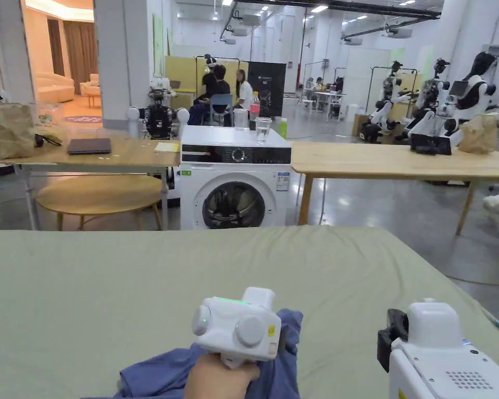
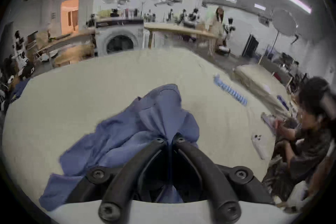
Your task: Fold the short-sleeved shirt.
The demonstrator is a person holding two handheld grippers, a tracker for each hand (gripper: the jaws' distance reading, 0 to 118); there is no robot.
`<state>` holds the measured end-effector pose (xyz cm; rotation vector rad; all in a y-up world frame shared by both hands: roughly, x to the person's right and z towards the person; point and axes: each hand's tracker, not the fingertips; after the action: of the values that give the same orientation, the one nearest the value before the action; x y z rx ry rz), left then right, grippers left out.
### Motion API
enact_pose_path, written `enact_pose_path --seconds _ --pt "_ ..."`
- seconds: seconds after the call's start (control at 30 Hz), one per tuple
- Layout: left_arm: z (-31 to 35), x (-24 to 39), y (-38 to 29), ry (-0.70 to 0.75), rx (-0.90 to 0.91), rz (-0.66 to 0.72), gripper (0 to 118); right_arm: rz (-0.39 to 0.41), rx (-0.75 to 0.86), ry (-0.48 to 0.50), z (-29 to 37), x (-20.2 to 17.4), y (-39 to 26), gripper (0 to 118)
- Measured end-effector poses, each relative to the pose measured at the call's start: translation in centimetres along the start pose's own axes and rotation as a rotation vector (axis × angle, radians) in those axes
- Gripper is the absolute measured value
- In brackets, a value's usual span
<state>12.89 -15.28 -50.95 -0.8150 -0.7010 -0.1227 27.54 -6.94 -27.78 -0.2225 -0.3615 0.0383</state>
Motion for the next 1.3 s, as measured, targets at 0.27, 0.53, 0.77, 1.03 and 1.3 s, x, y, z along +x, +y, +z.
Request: enact_pose_path --seconds 0.27,0.53,0.77,1.03,1.3 --pt "-7.0 0.8 -4.1 0.021 -0.078 0.042 97 -0.004 -0.061 -0.023 -1.8 2.8 -2.5 0" --pt "13.2 -5.1 -6.4 0.14 0.297 0.011 108 -0.038 -0.043 0.078 -0.3 0.1 -1.6 0" --pt "33.8 -11.2 -14.1 0.47 0.575 0.071 108 -0.038 -0.035 0.204 0.9 -6.5 -1.0 0" --pt "38.1 -16.6 -19.5 0.684 0.393 0.176 0 -0.026 -0.061 0.283 1.4 -11.9 -1.9 0" --pt "31.8 -24.2 -19.0 0.554 0.172 0.312 0 -0.01 -0.074 0.28 0.5 -12.2 -2.3 0"
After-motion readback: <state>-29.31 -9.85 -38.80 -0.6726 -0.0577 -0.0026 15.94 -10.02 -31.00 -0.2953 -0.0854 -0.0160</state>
